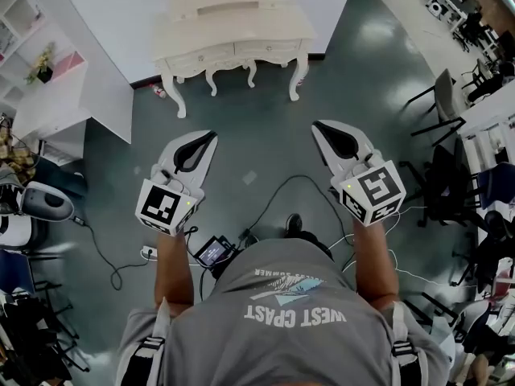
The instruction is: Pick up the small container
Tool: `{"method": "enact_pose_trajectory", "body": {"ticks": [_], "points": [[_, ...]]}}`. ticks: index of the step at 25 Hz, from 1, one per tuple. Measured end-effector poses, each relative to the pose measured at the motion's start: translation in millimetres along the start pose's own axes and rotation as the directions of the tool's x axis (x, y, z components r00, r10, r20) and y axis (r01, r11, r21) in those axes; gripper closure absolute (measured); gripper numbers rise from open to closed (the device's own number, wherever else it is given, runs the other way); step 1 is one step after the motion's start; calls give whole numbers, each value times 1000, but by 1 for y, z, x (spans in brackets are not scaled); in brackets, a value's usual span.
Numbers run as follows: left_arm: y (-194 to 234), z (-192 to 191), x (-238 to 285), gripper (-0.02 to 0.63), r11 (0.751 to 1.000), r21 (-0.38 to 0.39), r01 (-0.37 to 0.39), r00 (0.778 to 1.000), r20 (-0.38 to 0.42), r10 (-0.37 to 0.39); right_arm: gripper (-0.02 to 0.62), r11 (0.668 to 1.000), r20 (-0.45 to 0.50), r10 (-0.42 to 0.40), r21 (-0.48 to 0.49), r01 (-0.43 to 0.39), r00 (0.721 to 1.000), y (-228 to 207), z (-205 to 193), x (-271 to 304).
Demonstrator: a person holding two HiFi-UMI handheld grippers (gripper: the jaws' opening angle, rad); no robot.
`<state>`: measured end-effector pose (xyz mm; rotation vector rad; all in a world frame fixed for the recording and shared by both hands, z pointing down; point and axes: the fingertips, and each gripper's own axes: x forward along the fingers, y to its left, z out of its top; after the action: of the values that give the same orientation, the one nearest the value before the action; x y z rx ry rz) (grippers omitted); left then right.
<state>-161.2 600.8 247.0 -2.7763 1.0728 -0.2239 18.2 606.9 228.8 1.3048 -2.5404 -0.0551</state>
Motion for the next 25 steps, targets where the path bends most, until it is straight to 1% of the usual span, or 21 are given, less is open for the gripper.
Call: {"method": "enact_pose_trajectory", "body": {"ticks": [5, 8, 11, 19, 25], "points": [[2, -2, 22, 604, 999, 3, -34, 999, -26, 34, 594, 1000, 5, 31, -3, -31, 999, -30, -6, 13], [7, -4, 41, 604, 998, 10, -70, 996, -50, 70, 595, 998, 13, 65, 4, -66, 998, -55, -12, 29], [12, -3, 72, 604, 995, 6, -104, 992, -72, 104, 595, 994, 20, 108, 10, -108, 994, -87, -16, 47], [13, 6, 174, 604, 988, 31, -150, 984, -95, 152, 595, 983, 38, 183, -4, -183, 982, -183, -32, 81], [23, 11, 220, 604, 978, 47, -203, 971, -123, 207, 594, 971, 57, 238, 2, -239, 970, -234, -37, 107]]}}
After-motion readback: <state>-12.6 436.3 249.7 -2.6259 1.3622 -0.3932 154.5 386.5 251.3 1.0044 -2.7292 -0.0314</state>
